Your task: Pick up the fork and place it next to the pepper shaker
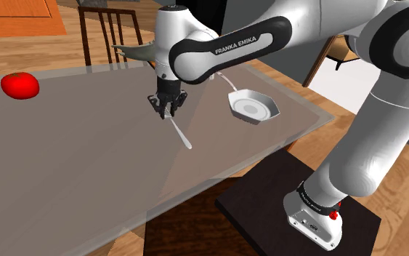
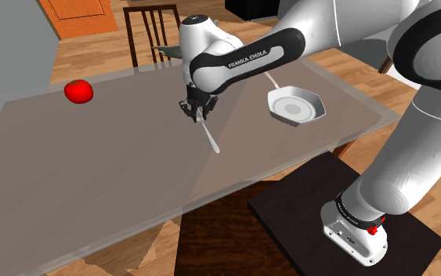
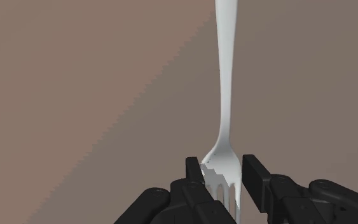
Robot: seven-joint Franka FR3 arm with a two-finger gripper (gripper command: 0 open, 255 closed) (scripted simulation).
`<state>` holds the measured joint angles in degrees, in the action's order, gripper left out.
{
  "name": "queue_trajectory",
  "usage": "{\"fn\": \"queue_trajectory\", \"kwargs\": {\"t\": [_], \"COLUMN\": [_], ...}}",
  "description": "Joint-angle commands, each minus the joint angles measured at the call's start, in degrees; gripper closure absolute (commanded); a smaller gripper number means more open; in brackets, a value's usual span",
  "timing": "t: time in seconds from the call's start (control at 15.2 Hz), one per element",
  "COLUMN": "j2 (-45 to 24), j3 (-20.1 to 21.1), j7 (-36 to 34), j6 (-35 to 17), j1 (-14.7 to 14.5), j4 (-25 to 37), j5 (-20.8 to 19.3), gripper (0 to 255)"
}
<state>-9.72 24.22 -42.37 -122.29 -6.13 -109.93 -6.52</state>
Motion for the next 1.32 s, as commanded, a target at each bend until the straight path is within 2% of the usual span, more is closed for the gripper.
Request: {"fn": "queue_trajectory", "kwargs": {"t": [0.0,1.06,1.25], "j2": [0.6,3.3,4.6], "j3": [0.1,0.4,-1.4], "j7": [0.2,1.6,5.9], "j6": [1.4,12.3,11.8], "j1": [0.1,0.2,2.6], "j4": [0.8,9.3,7.9], "j5": [0.4,2.0,3.0], "gripper": [255,255,255]}}
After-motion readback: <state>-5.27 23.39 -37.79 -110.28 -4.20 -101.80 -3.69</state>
